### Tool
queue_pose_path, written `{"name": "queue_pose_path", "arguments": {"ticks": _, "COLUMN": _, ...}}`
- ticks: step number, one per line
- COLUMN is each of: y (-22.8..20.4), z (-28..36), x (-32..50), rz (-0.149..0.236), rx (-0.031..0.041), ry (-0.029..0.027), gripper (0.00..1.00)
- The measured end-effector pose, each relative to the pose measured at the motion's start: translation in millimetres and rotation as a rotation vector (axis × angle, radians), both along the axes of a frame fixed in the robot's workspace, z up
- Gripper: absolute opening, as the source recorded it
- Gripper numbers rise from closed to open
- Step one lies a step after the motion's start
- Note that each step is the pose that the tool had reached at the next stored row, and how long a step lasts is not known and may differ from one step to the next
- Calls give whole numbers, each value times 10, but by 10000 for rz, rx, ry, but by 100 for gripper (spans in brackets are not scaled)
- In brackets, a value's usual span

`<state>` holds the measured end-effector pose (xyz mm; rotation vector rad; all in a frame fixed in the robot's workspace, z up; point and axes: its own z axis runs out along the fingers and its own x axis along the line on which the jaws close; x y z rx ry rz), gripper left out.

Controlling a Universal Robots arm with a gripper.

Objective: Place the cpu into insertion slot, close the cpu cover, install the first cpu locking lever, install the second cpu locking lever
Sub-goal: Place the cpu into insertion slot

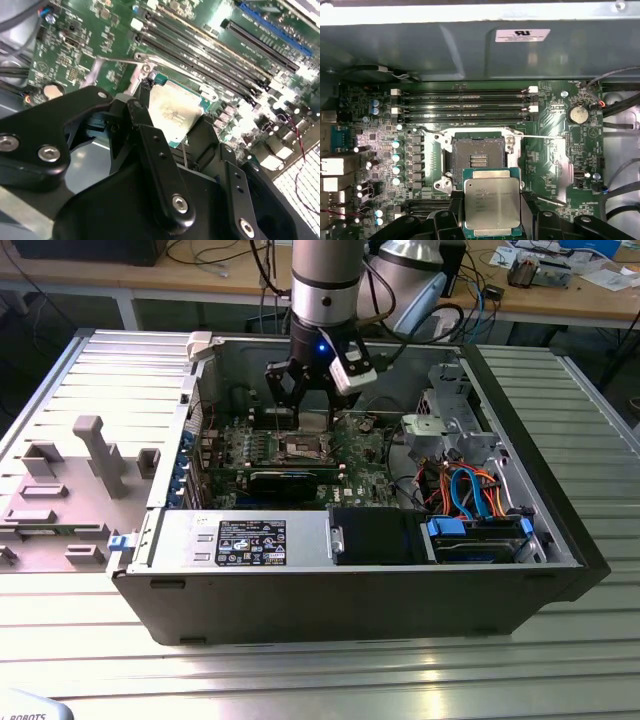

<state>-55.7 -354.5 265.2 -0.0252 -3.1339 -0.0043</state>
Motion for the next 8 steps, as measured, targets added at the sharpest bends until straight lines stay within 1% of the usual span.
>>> {"name": "queue_pose_path", "arguments": {"ticks": 1, "y": 12, "z": -1, "x": -23, "rz": 8, "rx": 1, "ry": -1, "gripper": 55}}
{"name": "queue_pose_path", "arguments": {"ticks": 4, "y": 54, "z": -4, "x": -38, "rz": 29, "rx": 1, "ry": -1, "gripper": 55}}
{"name": "queue_pose_path", "arguments": {"ticks": 5, "y": 61, "z": -4, "x": -39, "rz": 31, "rx": 0, "ry": -1, "gripper": 55}}
{"name": "queue_pose_path", "arguments": {"ticks": 8, "y": 63, "z": -4, "x": -41, "rz": 31, "rx": 0, "ry": 0, "gripper": 55}}
